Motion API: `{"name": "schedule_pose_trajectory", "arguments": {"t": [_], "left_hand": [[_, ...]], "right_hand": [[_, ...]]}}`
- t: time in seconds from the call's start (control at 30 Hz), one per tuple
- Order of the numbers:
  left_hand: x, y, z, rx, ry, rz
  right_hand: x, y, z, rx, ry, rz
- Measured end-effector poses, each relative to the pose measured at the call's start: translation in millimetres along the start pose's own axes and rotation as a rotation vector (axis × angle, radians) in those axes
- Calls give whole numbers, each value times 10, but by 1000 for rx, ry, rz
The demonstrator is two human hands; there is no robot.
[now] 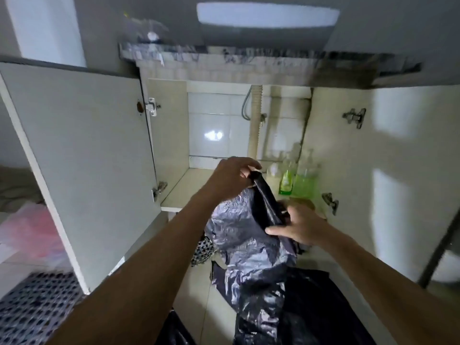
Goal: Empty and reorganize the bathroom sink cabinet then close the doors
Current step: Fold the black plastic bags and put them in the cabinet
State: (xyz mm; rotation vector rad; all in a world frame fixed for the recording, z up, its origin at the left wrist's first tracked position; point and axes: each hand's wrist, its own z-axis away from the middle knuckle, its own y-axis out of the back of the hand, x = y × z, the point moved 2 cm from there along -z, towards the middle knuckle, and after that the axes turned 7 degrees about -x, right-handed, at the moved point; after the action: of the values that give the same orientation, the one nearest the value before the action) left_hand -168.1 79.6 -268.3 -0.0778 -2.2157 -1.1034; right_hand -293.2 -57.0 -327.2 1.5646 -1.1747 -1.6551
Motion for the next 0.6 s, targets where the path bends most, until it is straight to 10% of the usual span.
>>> {"name": "schedule_pose_trajectory", "arguments": {"t": [0.23,0.43,0.6], "left_hand": [[-31,-313,44,-37,106,-34],[-481,-574,308,-391,605,372],[-620,-648,338,-394,606,518]], "right_hand": [[14,41,-44,383,-85,-122],[173,115,-60,484,-237,-736],[148,118,-63,510,-261,-895]]}}
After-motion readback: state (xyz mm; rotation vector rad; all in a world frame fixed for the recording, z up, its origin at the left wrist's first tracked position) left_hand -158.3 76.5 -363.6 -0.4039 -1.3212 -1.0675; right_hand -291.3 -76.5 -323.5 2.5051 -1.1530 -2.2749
